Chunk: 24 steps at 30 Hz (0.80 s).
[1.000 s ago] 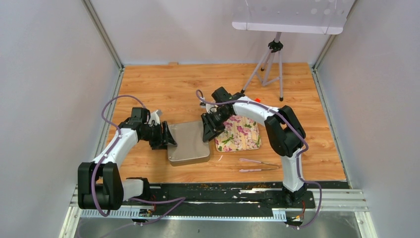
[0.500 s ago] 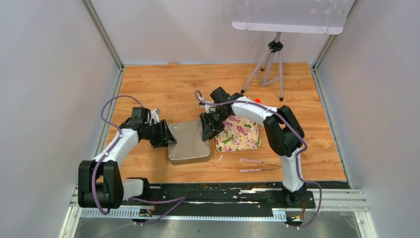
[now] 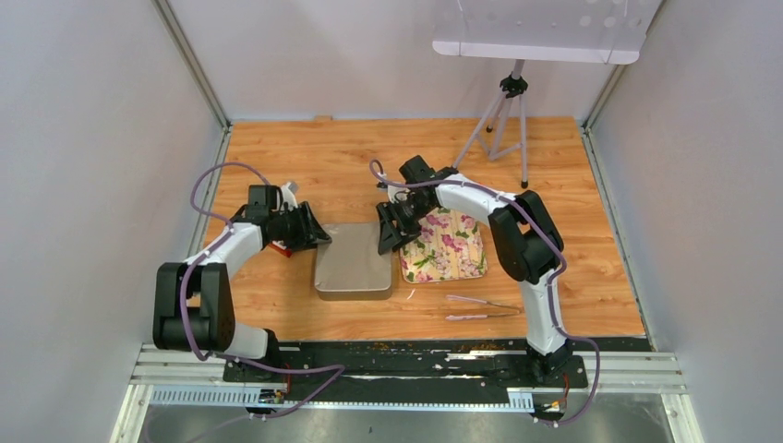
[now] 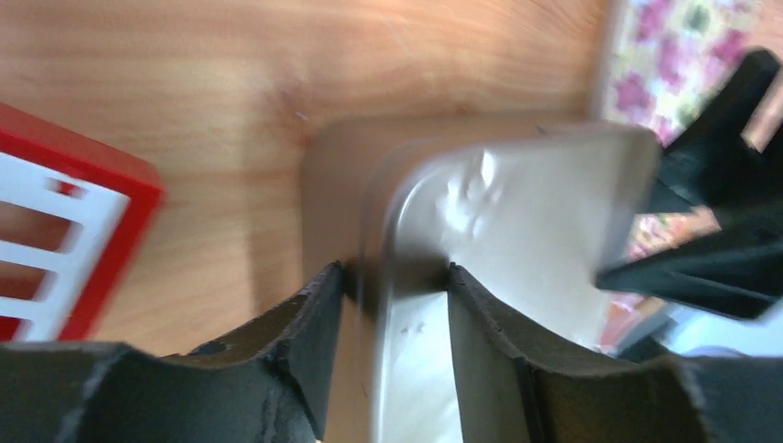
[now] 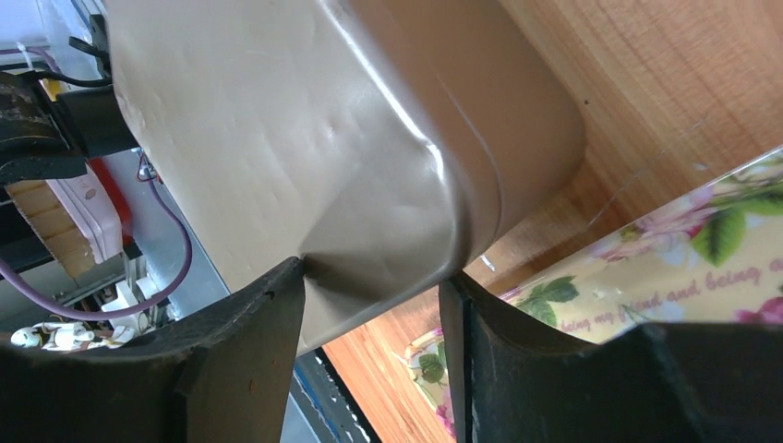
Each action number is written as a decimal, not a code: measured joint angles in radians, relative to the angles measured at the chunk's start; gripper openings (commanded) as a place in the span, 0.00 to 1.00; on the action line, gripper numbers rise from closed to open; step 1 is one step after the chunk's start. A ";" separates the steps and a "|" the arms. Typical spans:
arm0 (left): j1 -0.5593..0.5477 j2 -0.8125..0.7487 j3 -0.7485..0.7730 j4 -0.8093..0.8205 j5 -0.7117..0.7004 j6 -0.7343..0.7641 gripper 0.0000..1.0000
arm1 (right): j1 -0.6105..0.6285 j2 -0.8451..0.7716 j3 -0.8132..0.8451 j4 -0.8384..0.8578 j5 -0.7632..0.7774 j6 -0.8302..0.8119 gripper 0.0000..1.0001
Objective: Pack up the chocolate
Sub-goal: Close the box lid on the packing box.
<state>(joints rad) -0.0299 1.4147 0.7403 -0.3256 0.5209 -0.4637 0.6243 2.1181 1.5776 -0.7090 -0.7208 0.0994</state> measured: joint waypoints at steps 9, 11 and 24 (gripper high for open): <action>-0.008 0.051 0.121 -0.084 -0.079 0.073 0.61 | -0.033 0.021 0.087 -0.013 0.021 -0.051 0.64; -0.010 0.051 0.157 -0.101 -0.086 0.099 0.61 | -0.045 0.021 0.118 -0.011 0.033 -0.061 0.64; -0.001 0.169 0.187 -0.058 0.027 0.157 0.27 | -0.083 0.112 0.174 0.018 -0.044 -0.074 0.41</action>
<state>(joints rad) -0.0311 1.5833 0.9276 -0.3840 0.5480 -0.3069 0.5411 2.2299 1.7519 -0.6914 -0.7647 0.0257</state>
